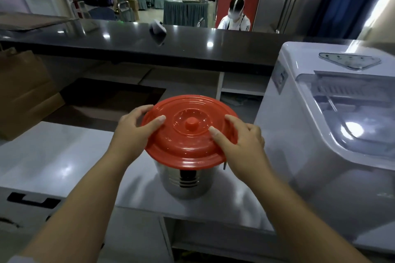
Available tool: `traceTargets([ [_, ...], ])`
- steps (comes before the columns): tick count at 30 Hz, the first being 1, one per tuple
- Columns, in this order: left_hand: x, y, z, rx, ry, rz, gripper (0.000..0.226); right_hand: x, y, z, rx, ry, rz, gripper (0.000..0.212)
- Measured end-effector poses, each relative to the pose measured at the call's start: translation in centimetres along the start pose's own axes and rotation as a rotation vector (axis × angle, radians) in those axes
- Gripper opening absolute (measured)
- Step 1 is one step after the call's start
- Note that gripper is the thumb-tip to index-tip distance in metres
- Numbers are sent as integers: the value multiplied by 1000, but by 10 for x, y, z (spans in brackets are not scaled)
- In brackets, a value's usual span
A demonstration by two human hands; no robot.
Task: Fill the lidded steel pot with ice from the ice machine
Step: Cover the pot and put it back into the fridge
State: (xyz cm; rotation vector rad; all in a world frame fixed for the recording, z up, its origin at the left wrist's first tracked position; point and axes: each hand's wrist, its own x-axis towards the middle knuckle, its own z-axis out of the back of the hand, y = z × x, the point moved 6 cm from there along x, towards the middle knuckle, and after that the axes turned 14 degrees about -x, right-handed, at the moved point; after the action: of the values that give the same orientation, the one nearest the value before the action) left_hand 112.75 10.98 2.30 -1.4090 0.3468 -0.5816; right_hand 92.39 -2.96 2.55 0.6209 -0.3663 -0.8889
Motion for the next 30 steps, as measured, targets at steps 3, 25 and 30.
traceTargets([
  [3, 7, 7, -4, -111, 99, 77, 47, -3, -2, -5, 60, -18, -30, 78],
  [25, 18, 14, -4, -213, 337, 64, 59, -31, 12, -22, 457, -249, -300, 58],
  [30, 5, 5, -4, -243, 354, 40, 55, -48, 12, -14, 484, -280, -305, 58],
])
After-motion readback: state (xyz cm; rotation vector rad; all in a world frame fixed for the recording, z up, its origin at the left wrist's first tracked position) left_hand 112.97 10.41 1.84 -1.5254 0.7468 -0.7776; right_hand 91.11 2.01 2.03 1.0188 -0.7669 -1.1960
